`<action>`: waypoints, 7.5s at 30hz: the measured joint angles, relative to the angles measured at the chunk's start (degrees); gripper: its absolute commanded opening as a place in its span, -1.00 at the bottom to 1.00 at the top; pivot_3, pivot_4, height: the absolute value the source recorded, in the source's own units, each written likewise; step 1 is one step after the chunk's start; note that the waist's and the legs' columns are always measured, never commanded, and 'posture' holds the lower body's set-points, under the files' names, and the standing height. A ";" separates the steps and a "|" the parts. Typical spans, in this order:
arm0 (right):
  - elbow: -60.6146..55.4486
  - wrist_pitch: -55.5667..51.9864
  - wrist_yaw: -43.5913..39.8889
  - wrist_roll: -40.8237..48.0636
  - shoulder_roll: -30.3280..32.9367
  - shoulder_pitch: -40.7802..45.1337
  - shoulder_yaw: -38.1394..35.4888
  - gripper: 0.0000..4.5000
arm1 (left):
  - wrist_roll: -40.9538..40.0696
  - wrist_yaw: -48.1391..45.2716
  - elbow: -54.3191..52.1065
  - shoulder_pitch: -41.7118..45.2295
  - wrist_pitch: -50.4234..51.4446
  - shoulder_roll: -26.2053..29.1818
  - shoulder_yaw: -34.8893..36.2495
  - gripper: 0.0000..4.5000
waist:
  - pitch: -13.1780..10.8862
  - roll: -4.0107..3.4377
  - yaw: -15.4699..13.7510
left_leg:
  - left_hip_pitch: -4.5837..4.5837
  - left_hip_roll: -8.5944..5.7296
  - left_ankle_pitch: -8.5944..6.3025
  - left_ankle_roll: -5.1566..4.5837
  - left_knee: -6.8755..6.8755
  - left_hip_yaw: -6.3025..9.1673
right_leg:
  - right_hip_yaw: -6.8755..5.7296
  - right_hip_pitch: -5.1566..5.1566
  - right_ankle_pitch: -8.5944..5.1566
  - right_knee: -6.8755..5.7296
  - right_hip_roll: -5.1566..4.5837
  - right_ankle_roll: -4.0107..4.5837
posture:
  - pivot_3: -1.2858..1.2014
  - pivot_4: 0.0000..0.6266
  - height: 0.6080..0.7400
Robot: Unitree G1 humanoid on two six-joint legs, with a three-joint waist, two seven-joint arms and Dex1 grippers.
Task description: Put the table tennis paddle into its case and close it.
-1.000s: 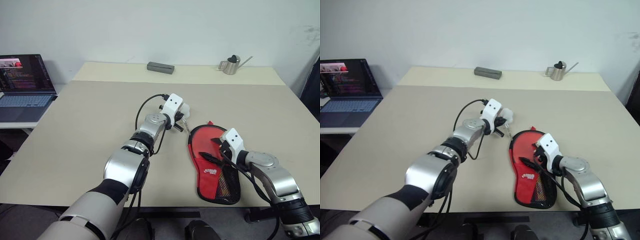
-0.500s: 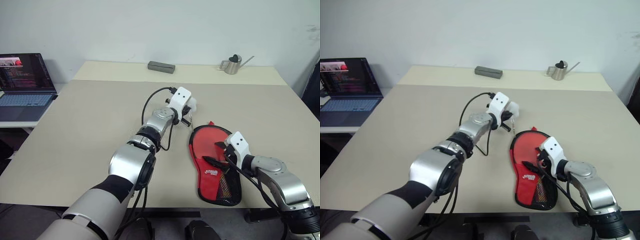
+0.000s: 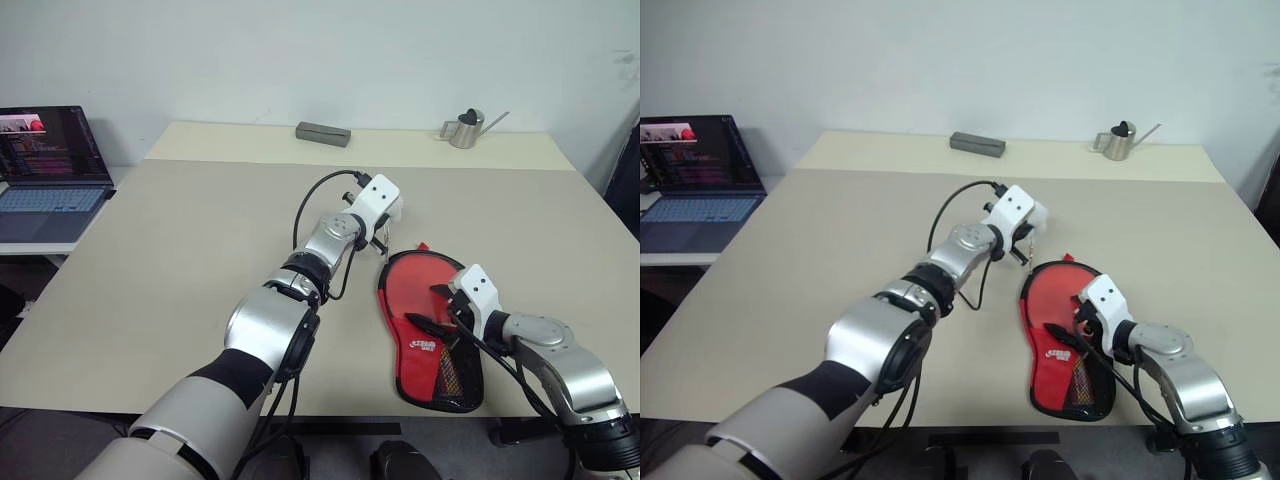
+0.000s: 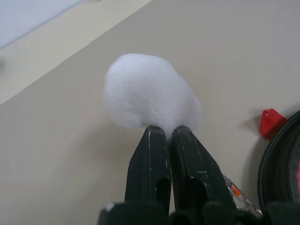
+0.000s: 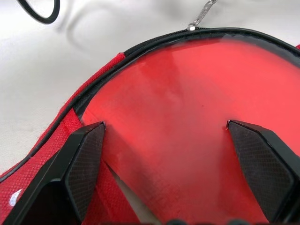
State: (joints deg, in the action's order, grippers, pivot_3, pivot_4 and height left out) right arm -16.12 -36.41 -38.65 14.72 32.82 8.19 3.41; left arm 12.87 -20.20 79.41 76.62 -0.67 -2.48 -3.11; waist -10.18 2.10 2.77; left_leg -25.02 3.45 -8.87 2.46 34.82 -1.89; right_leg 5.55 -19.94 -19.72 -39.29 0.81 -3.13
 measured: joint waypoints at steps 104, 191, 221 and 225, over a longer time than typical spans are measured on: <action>-2.48 -15.75 -16.21 25.41 26.97 -5.23 -30.32 1.00 | -19.53 -34.18 -58.07 -31.57 16.55 7.03 -17.56 0.98 | 0.01 -0.09 -0.74 | -0.01 0.02 -0.05 -0.05 0.06 0.10 | 0.07 0.21 0.20 0.31 -0.08 0.13 | 0.03 -0.52 1.00; 83.17 16.62 10.64 -20.13 -13.18 59.64 2.14 -0.90 | -10.53 -32.77 -42.63 -35.52 1.93 1.03 -18.45 1.00 | 0.26 -0.53 -0.72 | -0.13 0.08 -0.05 -0.06 -0.08 -0.11 | 0.04 -0.10 0.30 0.18 -0.09 0.25 | 0.03 -0.52 1.00; 63.42 8.22 3.63 -18.62 -0.51 46.20 -0.10 -0.91 | -10.53 -31.09 -45.83 -37.08 6.27 1.55 -19.18 1.00 | 0.30 -0.58 -1.20 | 0.07 -0.04 -0.03 -0.09 0.08 -0.02 | -0.01 0.30 0.33 0.26 -0.17 0.19 | 0.03 -0.52 1.00; 56.12 4.21 1.76 -17.79 3.62 41.69 -0.43 -0.91 | -10.39 -30.25 -43.71 -35.68 6.01 0.97 -19.21 1.00 | 0.30 -0.58 -1.26 | 0.08 -0.15 0.01 -0.16 0.08 0.00 | -0.03 0.34 0.36 0.30 -0.27 0.12 | 0.03 -0.52 1.00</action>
State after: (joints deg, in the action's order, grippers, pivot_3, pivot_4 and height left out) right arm 40.00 -32.20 -36.89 -3.08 36.43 49.88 2.98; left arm 2.48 -50.45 35.70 40.95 5.33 -1.51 -22.31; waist -9.88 1.52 1.51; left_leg -24.95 3.30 -8.85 2.29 34.91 -1.89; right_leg 5.52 -19.60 -19.36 -38.99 0.55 -3.01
